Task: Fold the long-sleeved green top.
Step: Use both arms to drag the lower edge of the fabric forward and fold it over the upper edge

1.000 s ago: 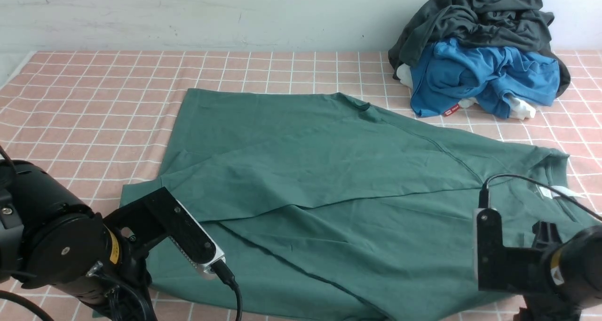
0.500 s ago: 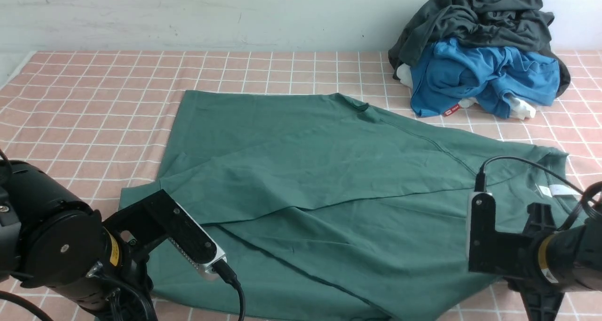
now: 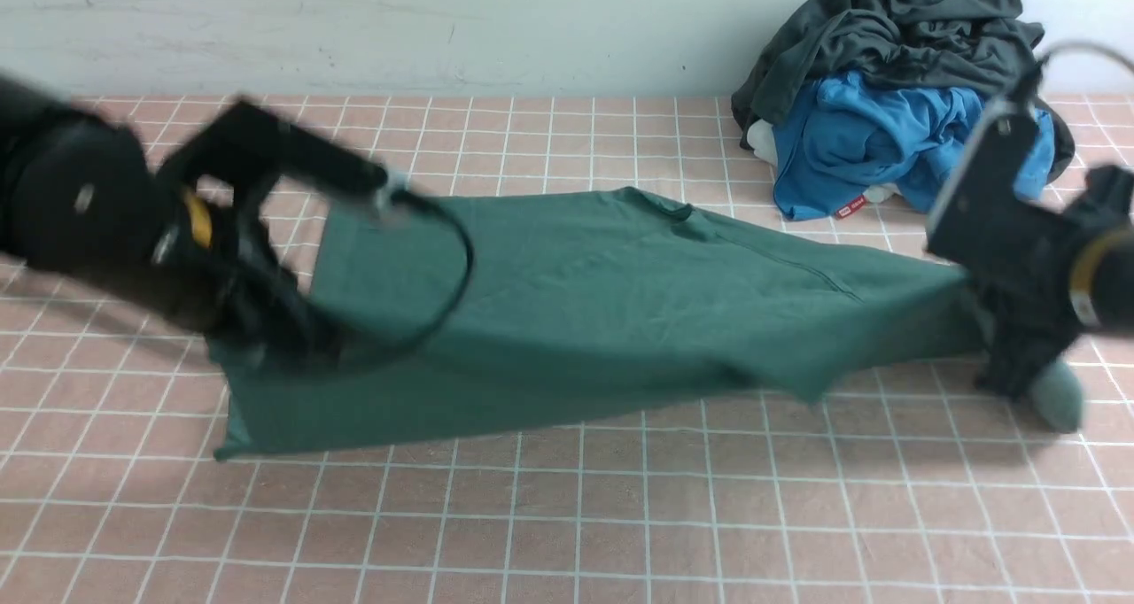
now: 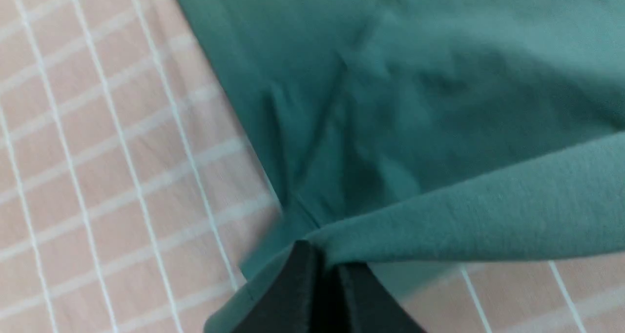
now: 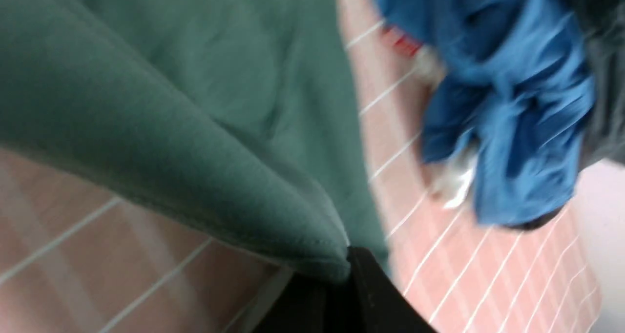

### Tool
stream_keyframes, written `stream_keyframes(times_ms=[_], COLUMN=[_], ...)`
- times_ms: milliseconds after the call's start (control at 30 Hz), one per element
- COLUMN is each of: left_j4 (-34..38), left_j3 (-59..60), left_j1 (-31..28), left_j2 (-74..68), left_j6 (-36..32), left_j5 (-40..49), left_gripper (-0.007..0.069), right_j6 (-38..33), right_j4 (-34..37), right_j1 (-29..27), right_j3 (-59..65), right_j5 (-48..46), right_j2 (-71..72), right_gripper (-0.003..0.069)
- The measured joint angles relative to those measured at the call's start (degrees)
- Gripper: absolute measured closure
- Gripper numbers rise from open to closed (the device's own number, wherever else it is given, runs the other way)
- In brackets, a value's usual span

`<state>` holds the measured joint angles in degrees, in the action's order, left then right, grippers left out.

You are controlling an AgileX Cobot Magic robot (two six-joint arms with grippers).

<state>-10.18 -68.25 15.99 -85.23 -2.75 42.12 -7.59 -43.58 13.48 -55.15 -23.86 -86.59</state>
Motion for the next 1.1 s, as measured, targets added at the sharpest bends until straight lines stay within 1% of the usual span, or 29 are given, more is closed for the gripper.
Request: stream_keyframes(times_ms=[33, 67, 167, 200, 267, 300, 367, 400, 433, 500, 533, 567, 600, 633, 733, 800, 833, 867, 900, 933, 967, 1033, 1067, 1100], left_j4=[-0.08, -0.14, -0.70, -0.71, -1.07, -1.07, -1.15, -1.15, -1.15, -1.09, -1.02, -1.02, -1.02, -1.02, -1.02, -1.02, -1.07, -0.93, -0.93, -0.53, -0.27, 1.55, 1.75, 3.47], left_j3=[-2.29, -3.84, -18.57, -18.57, -29.03, -30.63, -40.95, -44.17, -45.83, -56.50, -60.46, -64.11, -64.81, -70.05, -74.90, -76.98, -78.14, -78.65, -78.65, -78.85, -78.92, -79.11, -79.11, -79.15], left_j1=[-1.03, -1.49, -4.10, -4.27, -5.10, -5.16, -5.64, -5.79, -5.86, -6.60, -6.92, -7.15, -7.29, -7.74, -8.28, -8.57, -8.61, -8.61, -8.61, -8.55, -8.51, -8.13, -8.13, -7.92], left_j2=[-2.74, -4.17, -16.92, -18.46, -27.48, -28.95, -39.04, -40.41, -42.43, -50.28, -52.78, -54.47, -55.21, -57.54, -58.26, -57.87, -57.49, -57.14, -57.04, -56.44, -56.31, -55.36, -55.38, -55.00], left_j6=[0.06, 0.06, 0.25, 0.25, 0.44, 0.53, 1.60, 1.88, 2.14, 3.09, 3.25, 3.52, 3.64, 4.63, 6.69, 7.36, 7.42, 7.36, 7.36, 6.52, 6.09, 1.86, 1.86, -0.31], left_j5=[-0.56, -0.96, -2.61, -2.61, -2.37, -2.18, -0.10, 1.00, 1.61, 6.17, 7.91, 9.59, 9.94, 12.38, 14.80, 16.66, 18.47, 19.90, 19.90, 22.23, 23.29, 27.92, 28.11, 28.90], left_gripper=[0.0619, 0.0619, 0.0619, 0.0619, 0.0619, 0.0619, 0.0610, 0.0599, 0.0592, 0.0511, 0.0471, 0.0436, 0.0427, 0.0348, 0.0253, 0.0215, 0.0196, 0.0193, 0.0191, 0.0190, 0.0191, 0.0217, 0.0221, 0.0251], right_j6=[-0.01, 0.05, 0.36, 0.36, 0.41, 0.41, 1.60, 2.44, 2.67, 7.60, 9.58, 11.50, 11.96, 16.02, 20.07, 21.19, 21.35, 21.07, 20.92, 19.31, 18.28, 11.98, 10.57, 4.08], right_j4=[-0.05, -0.05, -0.22, -0.24, -0.39, -0.39, -0.39, -0.39, -0.39, -0.39, -0.34, -0.29, -0.29, -0.29, -0.14, 0.11, 0.68, 1.46, 1.67, 3.76, 5.01, 13.85, 14.76, 23.71], right_j1=[-0.69, -0.94, -2.12, -2.12, -2.20, -2.20, -2.24, -2.39, -2.40, -3.07, -3.26, -3.39, -3.46, -3.64, -3.64, -3.52, -3.22, -2.96, -2.89, -2.33, -2.04, -0.90, -0.85, -0.46], right_j3=[-3.12, -3.12, -15.71, -16.36, -23.87, -24.99, -31.20, -32.66, -32.98, -36.03, -36.53, -36.89, -37.06, -37.34, -37.58, -37.71, -37.75, -37.75, -37.75, -37.75, -37.75, -37.75, -37.75, -37.75], right_j5=[0.81, 0.95, 1.57, 1.57, 1.19, 1.22, 0.96, 0.95, 0.95, 0.25, -0.44, -1.17, -1.35, -3.86, -9.83, -14.27, -17.15, -19.26, -19.26, -22.36, -23.05, -27.37, -28.00, -30.59], right_j2=[-2.98, -3.59, -15.18, -15.81, -23.11, -24.24, -30.59, -32.10, -32.43, -35.18, -35.31, -35.24, -35.10, -34.25, -32.13, -30.47, -29.57, -29.06, -28.95, -28.26, -28.06, -27.65, -27.65, -27.71], right_gripper=[0.0645, 0.0645, 0.0645, 0.0645, 0.0636, 0.0634, 0.0580, 0.0554, 0.0546, 0.0424, 0.0379, 0.0345, 0.0337, 0.0278, 0.0246, 0.0251, 0.0270, 0.0286, 0.0291, 0.0331, 0.0351, 0.0447, 0.0465, 0.0536])
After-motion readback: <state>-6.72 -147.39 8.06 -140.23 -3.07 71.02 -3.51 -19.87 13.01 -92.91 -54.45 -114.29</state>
